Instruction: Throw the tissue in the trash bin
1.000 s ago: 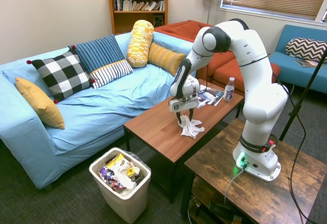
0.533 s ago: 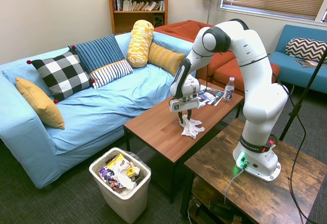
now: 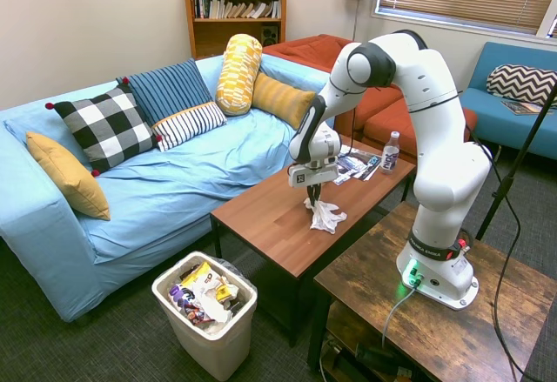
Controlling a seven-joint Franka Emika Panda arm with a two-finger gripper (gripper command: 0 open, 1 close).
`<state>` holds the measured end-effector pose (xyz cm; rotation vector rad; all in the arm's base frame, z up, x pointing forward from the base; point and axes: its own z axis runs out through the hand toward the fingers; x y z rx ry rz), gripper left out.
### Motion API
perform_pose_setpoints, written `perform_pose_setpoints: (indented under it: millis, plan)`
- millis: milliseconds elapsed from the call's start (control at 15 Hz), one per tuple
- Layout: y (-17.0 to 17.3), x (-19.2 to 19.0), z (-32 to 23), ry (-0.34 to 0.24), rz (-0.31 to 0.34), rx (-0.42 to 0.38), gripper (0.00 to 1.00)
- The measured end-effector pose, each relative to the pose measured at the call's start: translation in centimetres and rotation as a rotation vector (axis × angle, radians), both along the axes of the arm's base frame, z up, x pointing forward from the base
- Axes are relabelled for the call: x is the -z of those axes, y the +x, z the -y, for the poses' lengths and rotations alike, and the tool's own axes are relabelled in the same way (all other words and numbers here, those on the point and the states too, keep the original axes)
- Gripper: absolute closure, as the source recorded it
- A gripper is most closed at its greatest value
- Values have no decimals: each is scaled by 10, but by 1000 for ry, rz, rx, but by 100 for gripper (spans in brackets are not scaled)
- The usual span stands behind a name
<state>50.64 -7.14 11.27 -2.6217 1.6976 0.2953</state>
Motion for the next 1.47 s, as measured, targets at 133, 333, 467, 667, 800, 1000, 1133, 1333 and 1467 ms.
perform_pose_setpoints:
  millis: [133, 333, 467, 667, 800, 1000, 1133, 1333, 1467]
  plan:
    - [8, -38, -20, 14, 43, -44, 100]
    - [16, -104, -94, 4, 111, -168, 100]
    - [18, -133, -157, -22, 149, -246, 100]
    - [16, -157, -252, -47, 193, -379, 100]
    - [8, -166, -311, -50, 205, -482, 100]
    - [-8, -149, -382, -60, 197, -597, 100]
    - [-20, -117, -423, -69, 172, -670, 100]
    - [-25, -68, -473, -79, 130, -740, 100]
    - [-21, -41, -497, -89, 115, -769, 100]
